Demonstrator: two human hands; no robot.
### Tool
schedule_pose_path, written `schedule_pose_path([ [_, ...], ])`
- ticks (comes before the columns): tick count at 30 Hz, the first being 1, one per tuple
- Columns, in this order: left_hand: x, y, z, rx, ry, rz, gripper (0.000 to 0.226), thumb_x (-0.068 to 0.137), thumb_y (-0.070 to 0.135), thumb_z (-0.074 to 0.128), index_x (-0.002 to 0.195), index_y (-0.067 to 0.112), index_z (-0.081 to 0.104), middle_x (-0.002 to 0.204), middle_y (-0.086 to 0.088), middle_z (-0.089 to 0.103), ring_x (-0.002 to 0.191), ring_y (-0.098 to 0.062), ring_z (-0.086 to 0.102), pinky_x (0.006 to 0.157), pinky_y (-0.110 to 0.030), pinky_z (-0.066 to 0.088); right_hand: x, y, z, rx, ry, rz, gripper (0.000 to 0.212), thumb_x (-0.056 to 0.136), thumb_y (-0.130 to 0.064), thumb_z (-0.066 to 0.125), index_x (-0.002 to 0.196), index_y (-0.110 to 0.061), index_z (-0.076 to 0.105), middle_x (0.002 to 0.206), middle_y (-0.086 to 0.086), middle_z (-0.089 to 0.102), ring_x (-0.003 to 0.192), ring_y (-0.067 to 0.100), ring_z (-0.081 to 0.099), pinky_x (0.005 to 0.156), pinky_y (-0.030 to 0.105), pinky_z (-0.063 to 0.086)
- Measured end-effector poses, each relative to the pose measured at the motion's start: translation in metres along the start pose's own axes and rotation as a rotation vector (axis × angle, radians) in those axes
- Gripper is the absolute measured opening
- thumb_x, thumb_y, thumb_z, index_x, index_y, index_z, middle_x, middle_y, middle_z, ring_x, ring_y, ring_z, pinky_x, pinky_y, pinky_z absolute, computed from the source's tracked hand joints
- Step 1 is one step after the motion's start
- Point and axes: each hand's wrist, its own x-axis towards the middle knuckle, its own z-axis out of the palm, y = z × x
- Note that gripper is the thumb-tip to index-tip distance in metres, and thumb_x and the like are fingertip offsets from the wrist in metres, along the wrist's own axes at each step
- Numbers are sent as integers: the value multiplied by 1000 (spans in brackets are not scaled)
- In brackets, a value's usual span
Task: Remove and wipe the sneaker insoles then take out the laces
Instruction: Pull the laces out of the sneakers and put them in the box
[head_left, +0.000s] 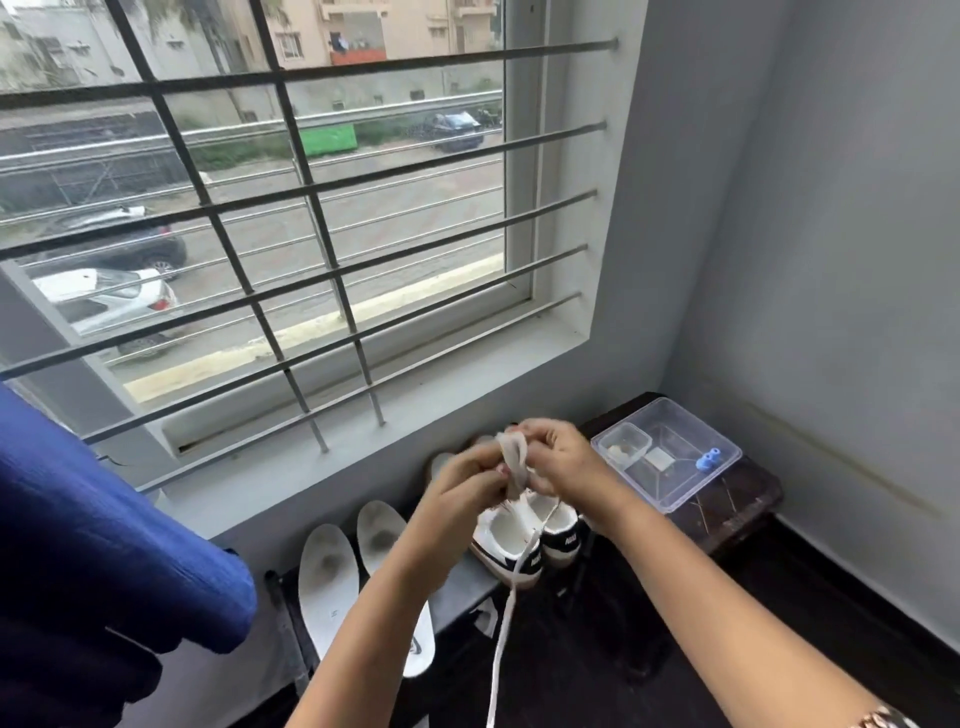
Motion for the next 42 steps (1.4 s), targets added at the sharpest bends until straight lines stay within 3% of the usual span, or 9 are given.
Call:
schedule_pose_path([
  [3,5,0,-14,-84,174,69,26,83,10,48,103,4,63,85,-7,72,84,-11,66,76,-23,51,-22,6,15,-141,-197,25,30,92,-33,55,75,-9,63,63,8,52,62,4,45,63,24,34],
  [9,7,-32,-43,825,383,31,15,91,12,47,79,14,56,80,10,69,80,-12,62,68,-15,40,-33,-28,3,-349,-263,-138,24,93,-25,54,72,-19,63,62,-2,51,61,6,44,61,28,35],
  [13,-3,-23,-19,243,-25,-142,32,77,16,49,100,4,67,88,-6,73,93,-21,65,88,-31,47,-10,-47,-19,-311,-41,-206,20,91,-23,60,71,-18,65,54,-8,57,54,0,47,55,23,39],
  [18,1,10,-12,-385,-10,-52,33,78,5,47,105,3,67,79,-12,72,77,-19,70,74,-23,55,-3,-16,-2,12,4,-99,31,80,-42,63,72,-12,66,64,-5,57,66,11,48,67,34,38],
  [24,11,3,-37,240,481,79,31,96,0,37,82,17,59,86,0,71,83,-3,68,76,-27,51,-32,-13,19,-315,-210,-119,26,93,-32,56,69,-25,62,65,-4,56,60,3,47,63,24,37],
  [27,11,-17,-56,652,384,4,20,86,13,45,70,20,54,72,10,68,86,-6,67,82,-33,50,-31,-41,8,-415,-255,-206,23,91,-28,58,69,-28,62,64,0,58,59,9,47,59,28,39],
  [34,3,15,-9,-101,-93,-66,28,82,8,48,96,9,72,86,-9,72,85,-16,68,79,-24,53,2,-52,-17,-202,51,-203,16,90,-22,62,77,-14,68,66,-7,65,63,-2,55,63,21,45],
  [38,17,29,-13,-428,132,42,24,87,2,49,99,8,69,89,-9,72,87,-17,68,76,-22,56,-7,-26,4,-144,29,-110,24,89,-32,60,73,-16,66,70,10,64,68,7,51,64,36,43],
  [42,22,12,-27,195,585,146,39,95,-4,39,82,25,62,91,1,70,99,-14,65,83,-21,46,-26,-35,16,-415,-167,-159,25,92,-32,56,69,-24,61,69,13,61,63,23,52,62,35,41],
])
